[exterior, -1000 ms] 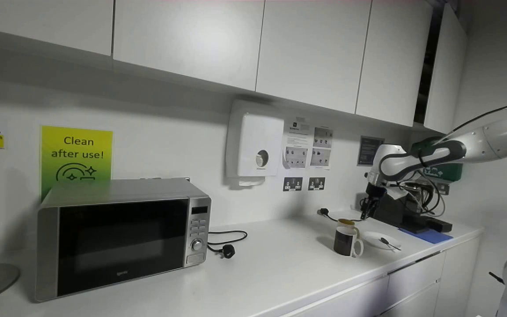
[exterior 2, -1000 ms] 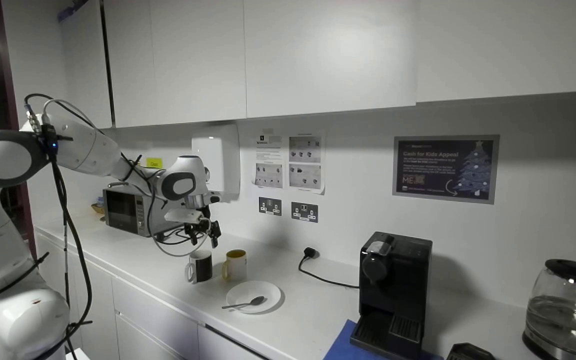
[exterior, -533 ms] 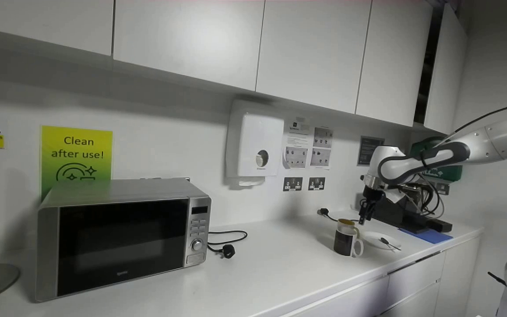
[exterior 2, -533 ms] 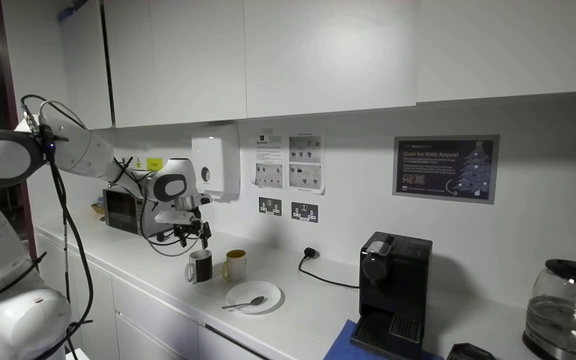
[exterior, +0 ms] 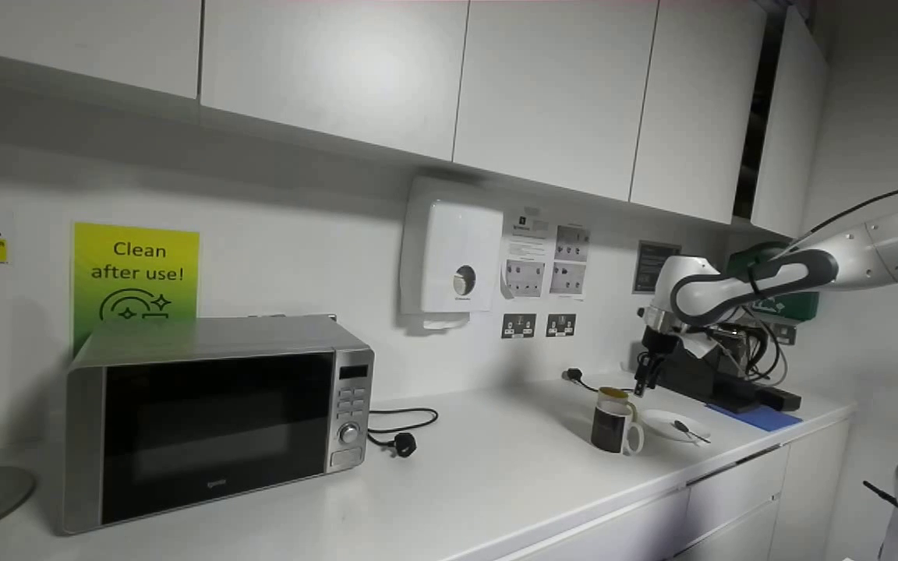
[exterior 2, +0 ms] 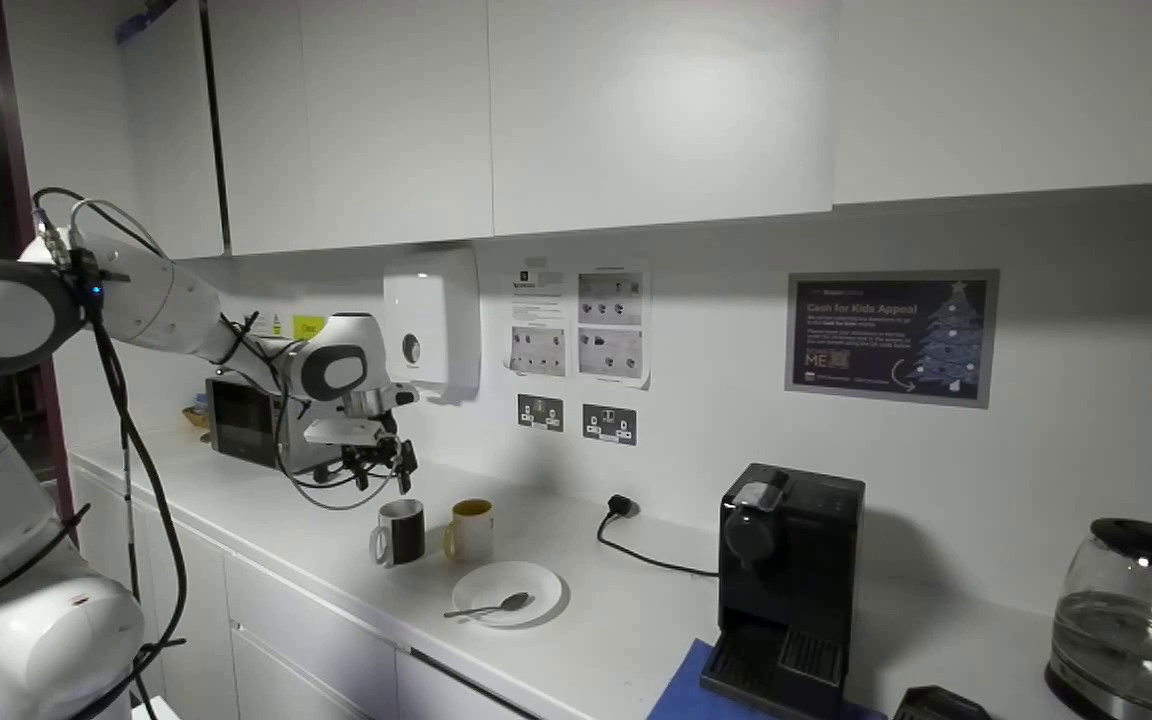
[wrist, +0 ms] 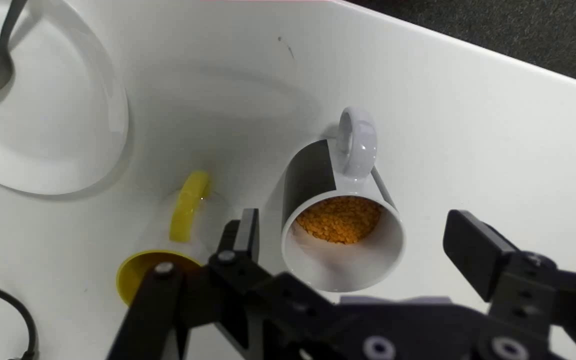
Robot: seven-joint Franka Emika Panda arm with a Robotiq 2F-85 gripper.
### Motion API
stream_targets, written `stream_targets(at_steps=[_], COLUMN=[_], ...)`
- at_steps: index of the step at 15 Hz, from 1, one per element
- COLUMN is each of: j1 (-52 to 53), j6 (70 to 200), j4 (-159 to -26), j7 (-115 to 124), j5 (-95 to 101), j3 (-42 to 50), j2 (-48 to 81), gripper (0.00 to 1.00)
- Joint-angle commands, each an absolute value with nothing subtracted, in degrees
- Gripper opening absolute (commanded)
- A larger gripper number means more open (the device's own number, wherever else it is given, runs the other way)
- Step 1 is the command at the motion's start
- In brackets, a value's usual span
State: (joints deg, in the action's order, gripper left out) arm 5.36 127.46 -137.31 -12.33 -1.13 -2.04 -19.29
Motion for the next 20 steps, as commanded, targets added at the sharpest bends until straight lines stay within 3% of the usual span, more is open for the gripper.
stream_targets(at_steps=[1,20], j1=[5.93,5.52], j6=[126.34,127.31], j4=[-139.24,-138.33], j7=[-11.60,-10.23], j5=[-2.85,-3.01], j3=[-1.81,-1.90], j2=[-22.43,-21.01], gripper=[1.00,1.00])
